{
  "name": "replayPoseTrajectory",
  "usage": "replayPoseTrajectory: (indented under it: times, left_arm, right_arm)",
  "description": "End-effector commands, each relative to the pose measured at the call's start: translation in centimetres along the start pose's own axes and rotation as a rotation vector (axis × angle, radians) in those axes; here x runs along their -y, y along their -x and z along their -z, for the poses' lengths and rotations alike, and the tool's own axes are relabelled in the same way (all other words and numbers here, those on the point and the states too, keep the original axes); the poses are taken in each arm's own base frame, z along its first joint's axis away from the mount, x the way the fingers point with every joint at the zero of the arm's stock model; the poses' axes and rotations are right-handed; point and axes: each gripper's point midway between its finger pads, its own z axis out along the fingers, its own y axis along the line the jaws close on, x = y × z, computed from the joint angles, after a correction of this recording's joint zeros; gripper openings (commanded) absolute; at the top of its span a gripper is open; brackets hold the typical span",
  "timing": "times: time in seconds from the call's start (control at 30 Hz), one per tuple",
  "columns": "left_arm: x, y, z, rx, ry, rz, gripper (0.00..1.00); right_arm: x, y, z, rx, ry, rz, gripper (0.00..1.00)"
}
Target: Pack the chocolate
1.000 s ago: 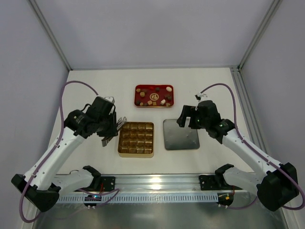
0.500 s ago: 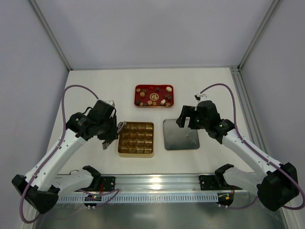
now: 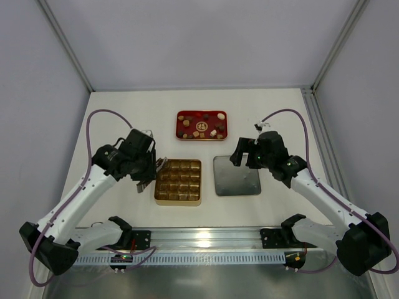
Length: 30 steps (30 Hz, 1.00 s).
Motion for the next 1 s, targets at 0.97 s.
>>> replayPoseTrajectory:
  times: [0.97]
  left_arm:
    - [2.0, 3.9, 1.8, 0.093, -0.043, -0.019, 0.43]
  right_arm:
    - [-1.2, 1.2, 0.7, 0.053, 0.045, -0.005, 1.00]
